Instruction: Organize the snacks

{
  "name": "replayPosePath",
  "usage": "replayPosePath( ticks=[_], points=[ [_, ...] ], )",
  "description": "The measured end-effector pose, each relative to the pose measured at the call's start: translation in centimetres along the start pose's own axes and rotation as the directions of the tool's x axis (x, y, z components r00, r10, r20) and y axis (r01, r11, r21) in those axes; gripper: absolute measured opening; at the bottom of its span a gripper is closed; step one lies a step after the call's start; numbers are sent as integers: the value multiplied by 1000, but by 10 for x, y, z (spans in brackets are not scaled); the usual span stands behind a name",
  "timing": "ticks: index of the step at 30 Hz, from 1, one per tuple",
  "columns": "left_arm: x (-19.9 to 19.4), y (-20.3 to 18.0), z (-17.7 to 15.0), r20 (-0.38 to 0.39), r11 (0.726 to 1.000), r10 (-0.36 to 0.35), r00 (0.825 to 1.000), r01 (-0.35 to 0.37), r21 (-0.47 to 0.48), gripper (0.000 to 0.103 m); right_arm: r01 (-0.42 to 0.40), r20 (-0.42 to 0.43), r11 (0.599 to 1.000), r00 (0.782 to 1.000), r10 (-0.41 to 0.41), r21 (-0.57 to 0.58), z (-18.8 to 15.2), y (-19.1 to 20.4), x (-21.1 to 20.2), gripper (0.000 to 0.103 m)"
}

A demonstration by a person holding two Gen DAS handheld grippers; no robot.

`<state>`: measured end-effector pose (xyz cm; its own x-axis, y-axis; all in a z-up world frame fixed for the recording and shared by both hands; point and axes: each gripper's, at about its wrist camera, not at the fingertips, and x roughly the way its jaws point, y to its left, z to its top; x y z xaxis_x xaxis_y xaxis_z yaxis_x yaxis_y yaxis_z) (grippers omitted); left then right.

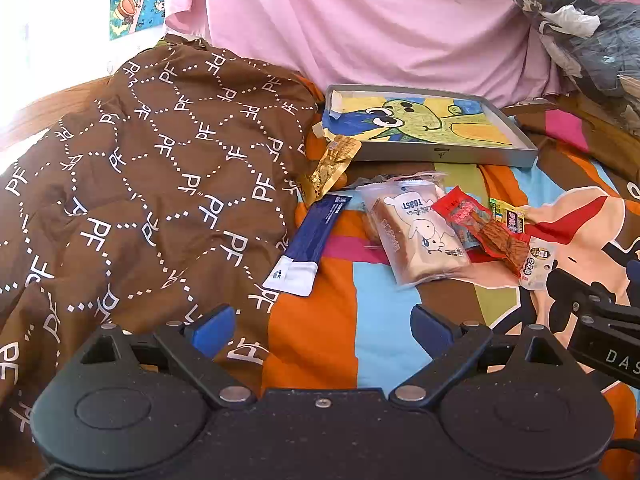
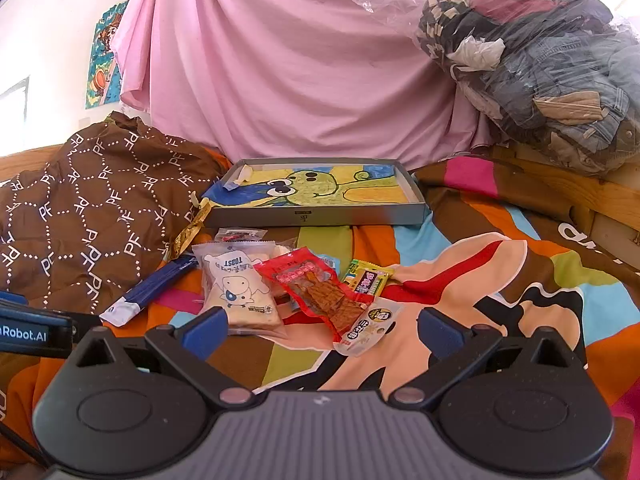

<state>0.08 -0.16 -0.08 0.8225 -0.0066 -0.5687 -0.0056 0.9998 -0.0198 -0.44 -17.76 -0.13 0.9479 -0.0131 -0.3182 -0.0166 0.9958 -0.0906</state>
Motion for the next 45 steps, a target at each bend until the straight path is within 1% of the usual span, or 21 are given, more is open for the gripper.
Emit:
replayPosePath(
  ticks=[32, 38, 45],
  points=[
    [-1, -3, 1, 5, 1000, -3, 1000, 3, -1, 95, 0, -1, 1000, 1000, 0, -2, 1, 2, 0, 103],
    [-2, -4, 0, 5, 1000, -6, 1000, 6, -1, 95, -5, -11, 1000, 1000, 4, -8, 0, 8, 1, 103],
    [-1, -2, -1, -2, 1000, -3, 1000, 3, -4, 95, -22, -18, 1000, 1000, 22, 4, 0, 2, 2, 103]
  ],
)
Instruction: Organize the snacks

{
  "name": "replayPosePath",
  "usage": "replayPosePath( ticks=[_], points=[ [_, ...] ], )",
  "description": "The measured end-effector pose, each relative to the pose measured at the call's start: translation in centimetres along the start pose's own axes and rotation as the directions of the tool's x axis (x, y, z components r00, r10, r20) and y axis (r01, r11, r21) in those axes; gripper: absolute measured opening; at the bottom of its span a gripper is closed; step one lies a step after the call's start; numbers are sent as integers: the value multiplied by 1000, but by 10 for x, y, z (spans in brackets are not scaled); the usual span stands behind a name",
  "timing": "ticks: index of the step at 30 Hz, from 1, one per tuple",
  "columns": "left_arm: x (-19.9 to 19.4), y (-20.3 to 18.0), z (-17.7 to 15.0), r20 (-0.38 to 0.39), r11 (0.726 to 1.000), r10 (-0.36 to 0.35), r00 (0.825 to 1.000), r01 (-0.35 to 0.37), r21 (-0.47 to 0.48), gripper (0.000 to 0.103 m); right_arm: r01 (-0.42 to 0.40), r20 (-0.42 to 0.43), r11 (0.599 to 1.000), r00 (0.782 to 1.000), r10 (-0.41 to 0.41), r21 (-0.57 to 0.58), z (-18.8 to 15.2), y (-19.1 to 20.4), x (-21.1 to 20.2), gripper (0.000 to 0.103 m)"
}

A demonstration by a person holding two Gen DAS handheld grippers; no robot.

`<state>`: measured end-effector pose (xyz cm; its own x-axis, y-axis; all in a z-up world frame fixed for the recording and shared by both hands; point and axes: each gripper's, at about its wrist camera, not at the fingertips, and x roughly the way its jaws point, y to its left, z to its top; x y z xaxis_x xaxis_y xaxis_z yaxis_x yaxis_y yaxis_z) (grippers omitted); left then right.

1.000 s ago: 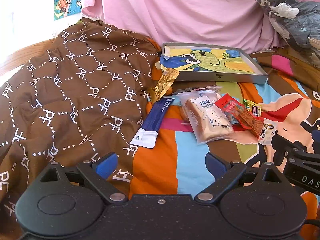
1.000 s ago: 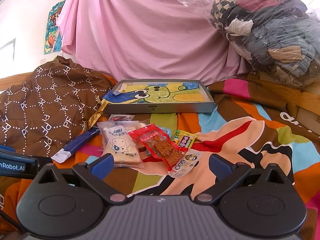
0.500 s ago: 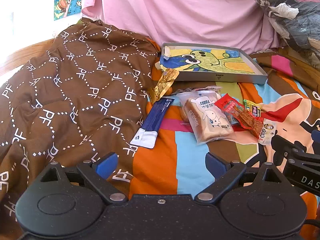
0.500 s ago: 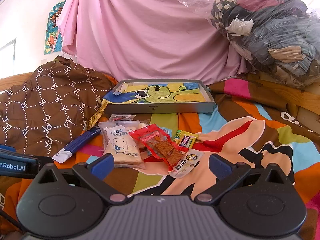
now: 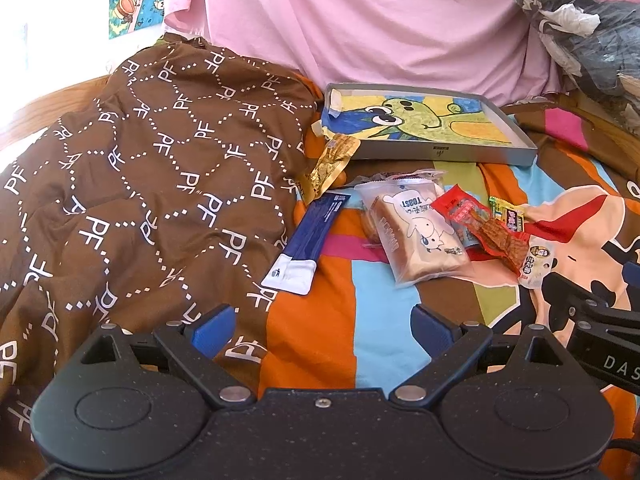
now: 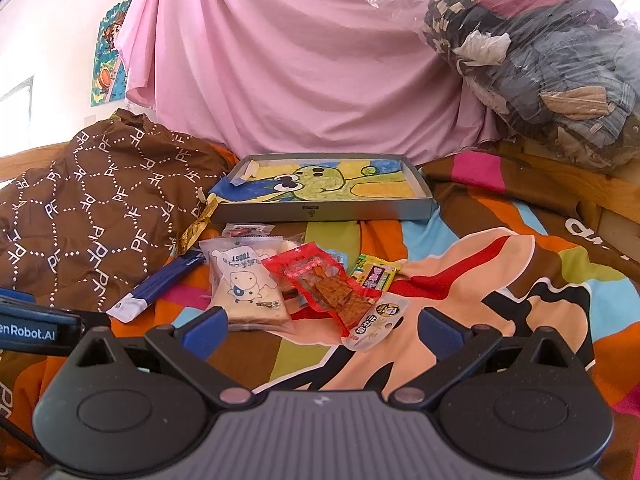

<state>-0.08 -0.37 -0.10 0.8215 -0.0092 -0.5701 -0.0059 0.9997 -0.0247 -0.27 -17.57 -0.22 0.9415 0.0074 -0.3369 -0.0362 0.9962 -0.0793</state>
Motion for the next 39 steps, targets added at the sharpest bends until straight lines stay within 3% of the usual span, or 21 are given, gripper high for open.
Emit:
replayPosePath(
  ticks=[11, 15, 18, 26, 32, 39],
  points=[
    [15, 10, 0, -49, 1000, 13, 999, -13, -11, 94, -22, -32, 1000, 999, 22, -3, -3, -3, 7, 103],
    [24, 11, 10, -44, 996, 26, 999, -23, 81, 94, -105, -68, 994, 992, 107, 24, -2, -7, 16, 103],
    [37, 17, 27, -75, 990, -4, 997, 14, 142, 94, -182, -96, 982, 978, 186, 48, 1, -9, 24, 103],
    [87, 48, 69, -137, 994, -53, 989, 66, 92, 94, -290, -162, 957, 946, 280, -35, 22, 5, 62, 103],
    [115, 57, 79, -143, 983, -88, 986, 109, 148, 94, -330, -250, 944, 917, 312, -31, 29, 22, 123, 103],
    [138, 44, 88, -151, 958, -179, 972, 208, 199, 92, -320, -258, 947, 913, 315, 22, 26, 31, 160, 102]
  ],
)
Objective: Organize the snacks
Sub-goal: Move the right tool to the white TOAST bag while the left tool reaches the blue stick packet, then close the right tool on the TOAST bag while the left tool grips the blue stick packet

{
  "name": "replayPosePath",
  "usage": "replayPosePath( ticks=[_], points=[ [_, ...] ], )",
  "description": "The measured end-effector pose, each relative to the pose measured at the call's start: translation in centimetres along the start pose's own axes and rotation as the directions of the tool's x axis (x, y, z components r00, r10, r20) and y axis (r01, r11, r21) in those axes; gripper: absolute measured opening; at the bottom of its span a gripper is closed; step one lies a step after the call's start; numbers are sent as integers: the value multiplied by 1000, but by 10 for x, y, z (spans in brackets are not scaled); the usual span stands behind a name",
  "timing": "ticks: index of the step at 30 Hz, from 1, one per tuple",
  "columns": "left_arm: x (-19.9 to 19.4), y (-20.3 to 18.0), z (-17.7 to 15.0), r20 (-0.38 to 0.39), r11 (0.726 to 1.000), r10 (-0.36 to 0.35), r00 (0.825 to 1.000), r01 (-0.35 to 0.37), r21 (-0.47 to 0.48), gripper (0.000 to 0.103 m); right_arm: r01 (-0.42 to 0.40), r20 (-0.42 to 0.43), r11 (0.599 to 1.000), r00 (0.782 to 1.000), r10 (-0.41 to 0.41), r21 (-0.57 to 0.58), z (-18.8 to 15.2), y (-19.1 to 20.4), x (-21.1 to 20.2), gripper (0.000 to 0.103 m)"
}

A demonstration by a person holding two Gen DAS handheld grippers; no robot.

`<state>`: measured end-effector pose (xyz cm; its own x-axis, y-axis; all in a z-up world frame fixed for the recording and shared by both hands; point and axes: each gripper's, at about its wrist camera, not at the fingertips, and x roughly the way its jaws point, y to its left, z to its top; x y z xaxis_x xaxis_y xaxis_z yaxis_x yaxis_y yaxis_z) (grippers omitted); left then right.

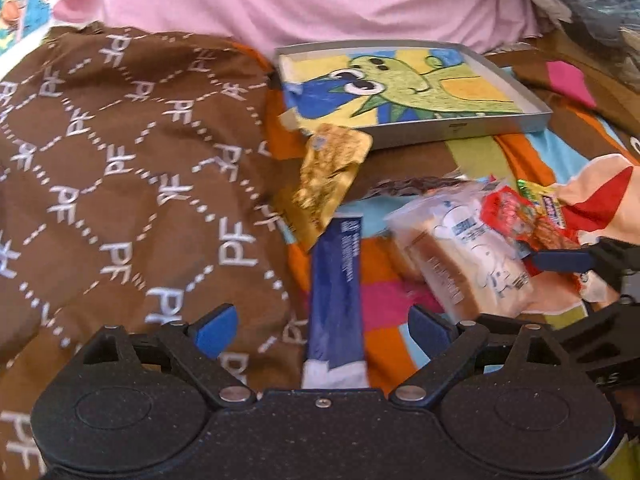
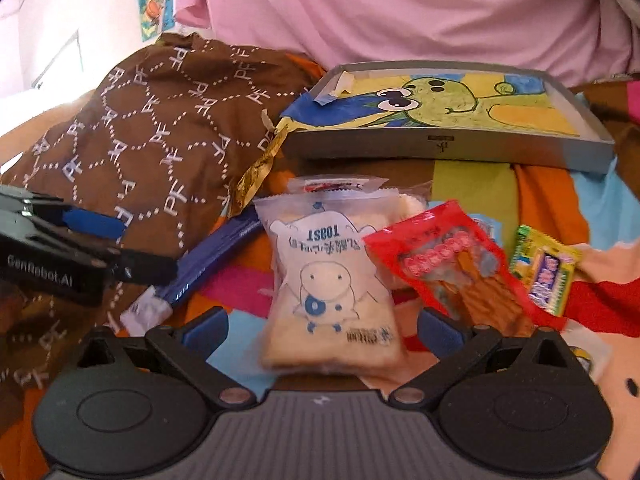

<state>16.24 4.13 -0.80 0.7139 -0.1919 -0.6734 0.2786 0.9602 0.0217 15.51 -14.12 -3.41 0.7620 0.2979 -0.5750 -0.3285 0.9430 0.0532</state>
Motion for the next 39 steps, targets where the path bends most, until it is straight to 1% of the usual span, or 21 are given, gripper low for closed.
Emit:
replayPosePath(
  ticks=[3, 5, 7, 9, 10, 12, 14, 17, 19, 20, 21, 22, 23, 24, 25, 27, 30, 32, 35, 39],
  points=[
    [7, -6, 4, 20, 999, -30, 999, 29, 21, 92, 5, -14, 1000, 1000, -5, 24, 0, -3, 8, 97],
    [13, -9, 5, 14, 999, -43, 999, 43, 31, 92, 24, -30, 999, 999, -23, 25, -2, -4, 12, 88],
    [21, -12, 6, -7, 998, -52, 999, 52, 38, 89, 42, -34, 999, 999, -41, 17, -2, -2, 14, 85],
    [30, -12, 6, -40, 998, -50, 998, 52, 47, 86, 40, -38, 999, 999, -39, 22, -2, -1, 15, 84],
    [34, -12, 5, -54, 998, -51, 997, 53, 38, 84, 43, -43, 999, 998, -42, 20, -3, -1, 16, 82],
    [39, -6, 2, -68, 997, -75, 995, 75, -9, 84, 40, -43, 999, 998, -39, 29, -4, -1, 15, 80],
    [45, -2, -2, -92, 996, -80, 993, 75, -55, 82, 24, -42, 998, 999, -22, 51, -5, -4, 13, 79],
    [51, 1, -7, -121, 996, -69, 990, 61, -67, 71, 3, -48, 997, 999, 1, 72, -7, -10, 5, 78],
    [51, 2, -7, -125, 995, -68, 990, 59, -77, 62, -2, -55, 998, 998, 6, 70, -8, -12, 0, 77],
    [52, 3, -6, -126, 994, -73, 989, 61, -91, 59, -6, -59, 997, 998, 10, 71, -9, -14, -4, 77],
    [52, 4, -5, -129, 992, -73, 989, 59, -107, 53, -8, -63, 997, 998, 13, 72, -9, -14, -8, 76],
    [53, 5, -3, -138, 991, -61, 989, 44, -128, 48, -9, -66, 997, 998, 14, 72, -10, -15, -12, 76],
    [54, 4, -3, -146, 991, -45, 988, 25, -135, 45, -9, -69, 997, 998, 14, 72, -11, -15, -15, 76],
    [54, 2, -2, -150, 991, -27, 988, 6, -133, 39, -7, -72, 997, 997, 12, 72, -12, -16, -19, 76],
    [53, -1, -2, -153, 992, -10, 988, -10, -124, 38, -4, -76, 997, 997, 10, 76, -14, -15, -23, 75],
    [51, -7, -3, -156, 993, -7, 988, -12, -120, 37, 0, -88, 996, 996, 9, 94, -17, -15, -30, 76],
    [44, -14, -9, -168, 989, -40, 985, 15, -148, 36, 4, -96, 991, 995, 8, 133, -23, -15, -36, 78],
    [40, -17, -13, -180, 986, -61, 982, 32, -161, 36, 21, -95, 993, 995, -10, 114, -24, -11, -35, 81],
    [34, -18, -18, -188, 987, -80, 979, 50, -156, 36, 33, -93, 996, 995, -26, 80, -21, -6, -29, 85],
    [36, -13, -16, -193, 984, -97, 976, 65, -163, 38, 49, -126, 998, 991, -44, 40, -19, 0, -12, 85]
  ],
)
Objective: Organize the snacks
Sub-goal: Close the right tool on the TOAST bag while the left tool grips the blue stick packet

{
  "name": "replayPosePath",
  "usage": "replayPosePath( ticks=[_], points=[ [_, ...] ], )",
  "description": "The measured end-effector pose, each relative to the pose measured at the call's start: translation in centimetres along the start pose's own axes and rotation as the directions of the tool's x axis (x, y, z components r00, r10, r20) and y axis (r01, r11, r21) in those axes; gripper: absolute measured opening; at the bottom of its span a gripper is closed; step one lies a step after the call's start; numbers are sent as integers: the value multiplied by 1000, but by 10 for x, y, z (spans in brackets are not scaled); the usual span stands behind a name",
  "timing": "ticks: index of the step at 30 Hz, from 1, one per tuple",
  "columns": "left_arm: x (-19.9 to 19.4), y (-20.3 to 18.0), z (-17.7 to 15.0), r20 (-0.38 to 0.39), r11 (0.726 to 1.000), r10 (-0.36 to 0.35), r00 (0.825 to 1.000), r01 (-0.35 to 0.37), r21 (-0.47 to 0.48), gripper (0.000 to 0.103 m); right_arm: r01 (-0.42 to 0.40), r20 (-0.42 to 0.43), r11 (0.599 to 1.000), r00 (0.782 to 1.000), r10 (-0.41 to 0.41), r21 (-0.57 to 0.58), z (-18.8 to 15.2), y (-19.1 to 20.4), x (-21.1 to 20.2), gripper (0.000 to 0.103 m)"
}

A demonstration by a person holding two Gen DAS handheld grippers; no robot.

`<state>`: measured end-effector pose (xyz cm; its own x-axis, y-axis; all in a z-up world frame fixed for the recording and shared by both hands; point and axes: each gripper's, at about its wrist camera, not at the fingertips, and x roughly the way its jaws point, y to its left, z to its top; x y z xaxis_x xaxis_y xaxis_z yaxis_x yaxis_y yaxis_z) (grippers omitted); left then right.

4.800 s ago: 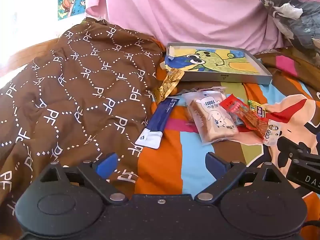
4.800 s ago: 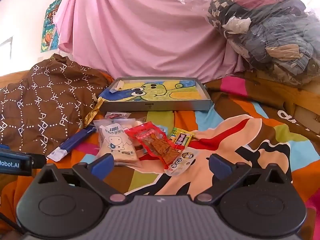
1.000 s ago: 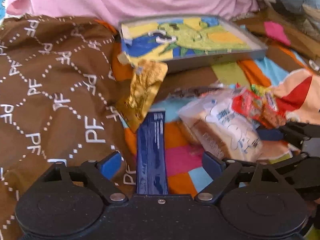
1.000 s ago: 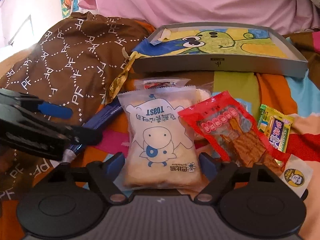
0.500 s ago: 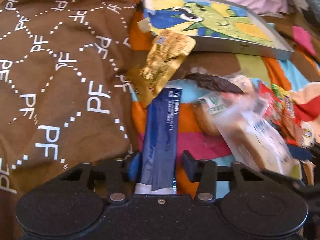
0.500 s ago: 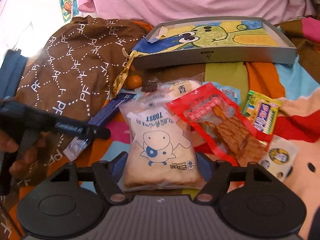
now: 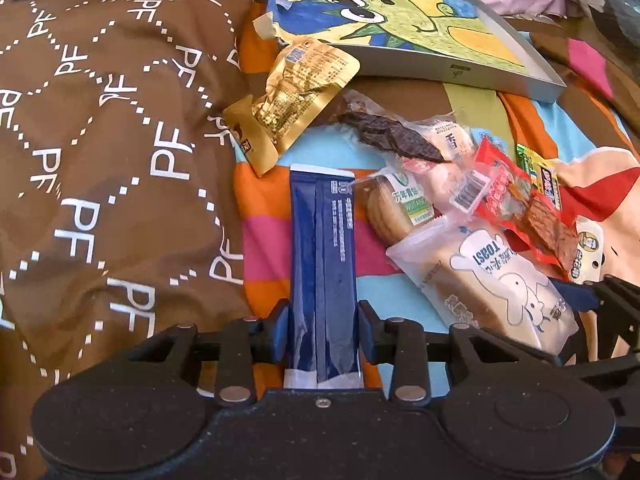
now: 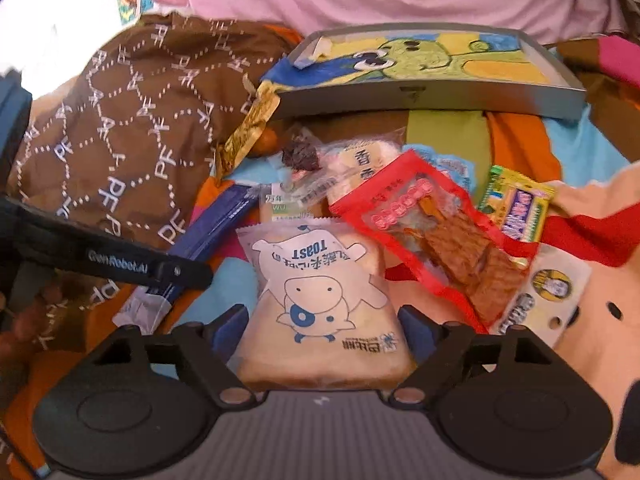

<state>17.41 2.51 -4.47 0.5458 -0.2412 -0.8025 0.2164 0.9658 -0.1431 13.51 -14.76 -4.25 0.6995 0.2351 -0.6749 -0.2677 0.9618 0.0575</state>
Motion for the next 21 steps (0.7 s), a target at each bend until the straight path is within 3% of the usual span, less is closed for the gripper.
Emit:
replayPosePath(
  ticks=[5, 9, 13, 18, 21],
  points=[
    [6, 0, 6, 7, 1000, 0, 1000, 1, -7, 39, 34, -11, 999, 999, -33, 5, -1, 6, 7, 87],
    [6, -4, 5, 7, 1000, 16, 1000, -16, 6, 36, 51, -5, 999, 999, -51, 16, -2, 8, 3, 79],
    [0, -8, -1, -15, 1000, 23, 1000, -23, -12, 34, 55, -18, 998, 998, -55, 9, -6, 9, -6, 78],
    [-11, -20, -16, -70, 998, -16, 997, 12, -57, 33, 65, -45, 996, 997, -67, -55, -20, 14, -28, 76],
    [-15, -34, -24, -95, 997, -49, 994, 43, -68, 33, 114, -35, 982, 992, -121, -152, -32, 19, -43, 76]
  ],
)
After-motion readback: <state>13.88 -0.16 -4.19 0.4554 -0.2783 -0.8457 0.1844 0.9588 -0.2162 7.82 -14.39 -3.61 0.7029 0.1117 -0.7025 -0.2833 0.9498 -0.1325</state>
